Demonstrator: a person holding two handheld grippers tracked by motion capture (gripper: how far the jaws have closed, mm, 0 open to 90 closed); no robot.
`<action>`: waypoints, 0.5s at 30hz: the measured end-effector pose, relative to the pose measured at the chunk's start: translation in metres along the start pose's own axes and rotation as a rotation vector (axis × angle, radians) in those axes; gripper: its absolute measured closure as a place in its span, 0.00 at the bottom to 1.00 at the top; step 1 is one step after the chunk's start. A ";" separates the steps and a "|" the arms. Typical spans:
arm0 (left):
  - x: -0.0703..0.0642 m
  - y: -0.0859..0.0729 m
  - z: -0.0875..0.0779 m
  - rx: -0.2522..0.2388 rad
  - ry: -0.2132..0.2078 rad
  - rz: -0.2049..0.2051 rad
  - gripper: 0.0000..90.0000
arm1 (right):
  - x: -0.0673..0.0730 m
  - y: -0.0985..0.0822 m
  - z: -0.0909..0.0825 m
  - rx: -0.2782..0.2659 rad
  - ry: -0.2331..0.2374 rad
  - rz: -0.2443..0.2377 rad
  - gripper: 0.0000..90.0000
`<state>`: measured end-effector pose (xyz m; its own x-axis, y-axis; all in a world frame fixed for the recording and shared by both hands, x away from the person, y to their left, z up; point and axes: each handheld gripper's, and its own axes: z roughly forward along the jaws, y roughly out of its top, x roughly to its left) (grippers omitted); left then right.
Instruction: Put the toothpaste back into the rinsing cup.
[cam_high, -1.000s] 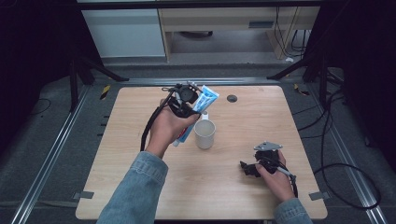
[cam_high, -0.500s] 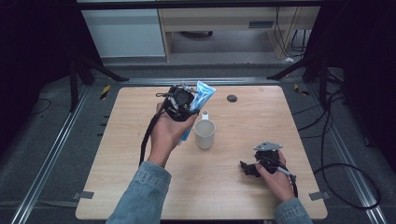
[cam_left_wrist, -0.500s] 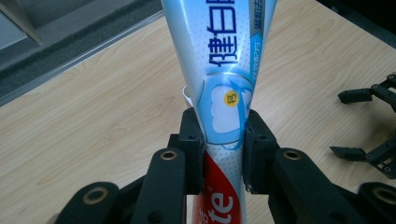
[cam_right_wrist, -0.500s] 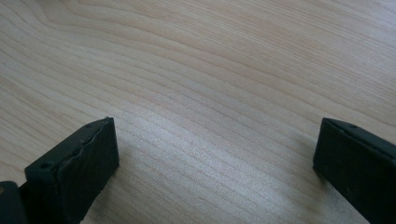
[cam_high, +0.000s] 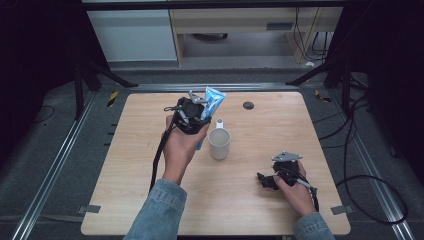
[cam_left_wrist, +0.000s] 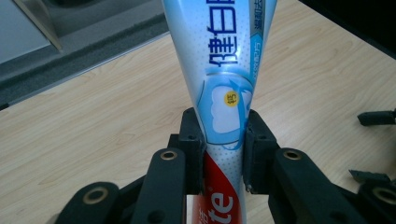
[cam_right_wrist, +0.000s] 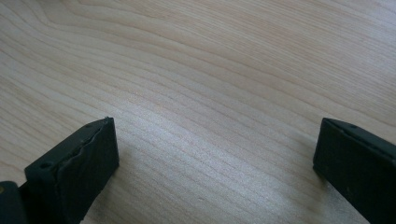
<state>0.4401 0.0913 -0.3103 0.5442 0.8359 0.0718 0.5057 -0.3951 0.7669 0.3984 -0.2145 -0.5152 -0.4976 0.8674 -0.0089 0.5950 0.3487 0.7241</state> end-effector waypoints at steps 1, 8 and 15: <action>0.000 -0.001 0.000 -0.011 0.002 -0.004 0.81 | 0.000 0.000 0.000 -0.001 -0.001 0.000 0.00; 0.000 -0.007 -0.007 -0.125 0.019 -0.038 0.81 | 0.000 0.000 0.000 -0.001 -0.001 0.000 0.00; -0.004 -0.011 -0.009 -0.196 0.038 -0.039 0.81 | 0.000 0.000 0.000 0.000 -0.001 -0.001 0.00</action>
<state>0.4264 0.0957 -0.3128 0.4990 0.8645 0.0609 0.3838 -0.2835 0.8788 0.3983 -0.2145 -0.5152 -0.4971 0.8676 -0.0103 0.5944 0.3492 0.7244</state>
